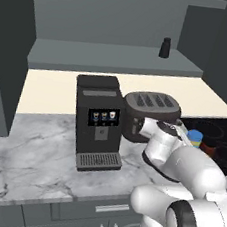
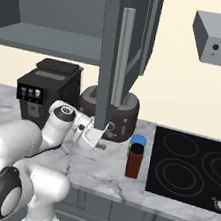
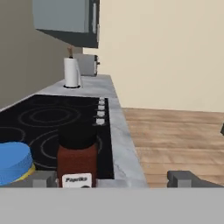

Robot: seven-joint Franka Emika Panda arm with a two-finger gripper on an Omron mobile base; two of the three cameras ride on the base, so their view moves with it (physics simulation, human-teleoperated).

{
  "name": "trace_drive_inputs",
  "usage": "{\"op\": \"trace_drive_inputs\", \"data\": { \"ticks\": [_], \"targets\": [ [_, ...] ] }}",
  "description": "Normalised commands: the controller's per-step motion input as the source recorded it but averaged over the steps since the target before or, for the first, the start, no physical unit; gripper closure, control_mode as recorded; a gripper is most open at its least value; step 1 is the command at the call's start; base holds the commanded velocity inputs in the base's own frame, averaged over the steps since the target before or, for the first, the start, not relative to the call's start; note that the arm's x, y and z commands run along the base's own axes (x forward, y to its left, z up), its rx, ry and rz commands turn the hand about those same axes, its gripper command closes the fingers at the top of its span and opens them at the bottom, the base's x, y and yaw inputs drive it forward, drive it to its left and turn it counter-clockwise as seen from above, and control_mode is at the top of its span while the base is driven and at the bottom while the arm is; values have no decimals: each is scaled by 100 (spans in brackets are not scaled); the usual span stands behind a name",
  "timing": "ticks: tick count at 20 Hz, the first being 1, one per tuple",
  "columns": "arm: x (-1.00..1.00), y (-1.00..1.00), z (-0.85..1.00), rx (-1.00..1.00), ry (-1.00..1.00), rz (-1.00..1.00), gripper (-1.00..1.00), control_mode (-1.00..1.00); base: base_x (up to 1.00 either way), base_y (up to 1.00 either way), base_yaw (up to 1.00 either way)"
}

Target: Collect the paprika, mayonnaise, and shaker from the cabinet and place them next to the stove.

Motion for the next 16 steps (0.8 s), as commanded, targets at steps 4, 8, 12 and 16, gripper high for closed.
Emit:
{"op": "trace_drive_inputs", "data": {
  "ticks": [4, 8, 12, 16],
  "targets": [
    [-16, 37, 84, -5, -2, 12, -100, -100, 0, 0, 0],
    [-10, 34, 87, -5, -3, 19, -100, -100, 0, 0, 0],
    [-3, 21, 72, -6, -2, 23, -100, -100, 0, 0, 0],
    [-4, 26, 65, -6, -1, 27, -100, -100, 0, 0, 0]
  ]
}}
